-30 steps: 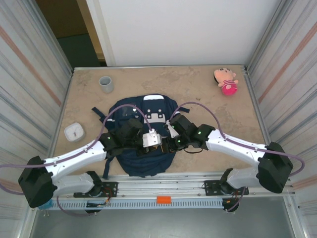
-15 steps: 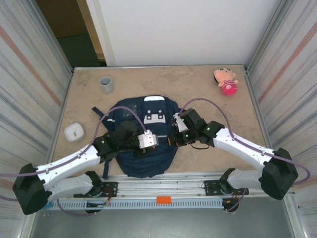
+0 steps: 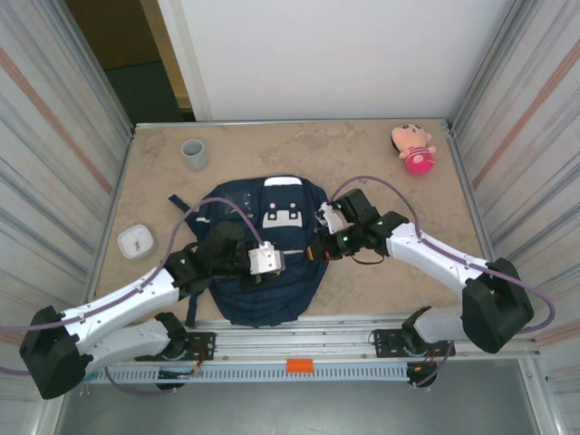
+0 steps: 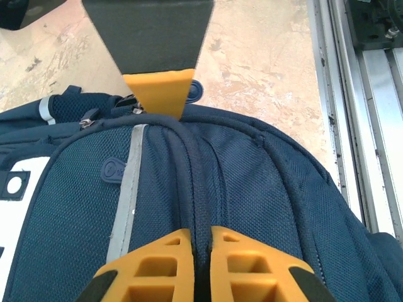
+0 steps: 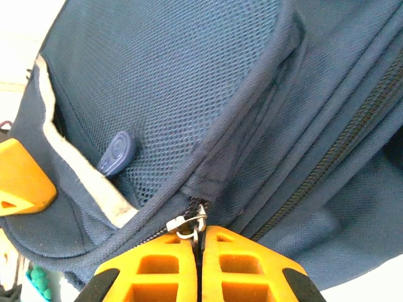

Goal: Pack books, pencil case, and school supplies into a backpack

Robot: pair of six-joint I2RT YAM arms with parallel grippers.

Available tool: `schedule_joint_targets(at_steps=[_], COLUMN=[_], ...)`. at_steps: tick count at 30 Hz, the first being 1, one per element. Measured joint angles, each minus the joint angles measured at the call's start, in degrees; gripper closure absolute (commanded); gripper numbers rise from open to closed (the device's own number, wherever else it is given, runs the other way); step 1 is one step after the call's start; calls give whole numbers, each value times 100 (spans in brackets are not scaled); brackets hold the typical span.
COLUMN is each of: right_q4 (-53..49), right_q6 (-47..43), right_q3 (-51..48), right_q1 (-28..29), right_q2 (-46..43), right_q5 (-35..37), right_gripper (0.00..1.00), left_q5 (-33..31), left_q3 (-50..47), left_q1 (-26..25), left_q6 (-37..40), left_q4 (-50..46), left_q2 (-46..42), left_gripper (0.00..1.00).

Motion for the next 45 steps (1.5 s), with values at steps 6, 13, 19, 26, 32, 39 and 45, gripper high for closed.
schedule_joint_targets(at_steps=[6, 13, 19, 26, 32, 39, 45], right_q4=[-129, -199, -186, -140, -350, -791, -782], right_q6=[-275, -295, -293, -299, -367, -442, -422], right_q3=[138, 216, 245, 245, 256, 776, 1272], right_q1=[-354, -387, -387, -695, -1117, -1147, -745], right_q2=[295, 544, 428, 332, 173, -540, -750], right_q5=[-627, -769, -568, -293, 619, 1172, 1244], right_gripper=[100, 100, 100, 89, 54, 47, 46], left_q5=[164, 81, -195, -455, -251, -452, -1075], left_q3=[138, 170, 170, 306, 726, 750, 990], left_q1=[44, 48, -7, -79, -79, -68, 299], left_q6=[103, 101, 9, 98, 229, -614, -2046], left_q4=[-61, -101, 46, 610, 291, 74, -136], left_q2=[155, 229, 234, 824, 1303, 601, -197], left_gripper=[98, 97, 97, 86, 49, 30, 23])
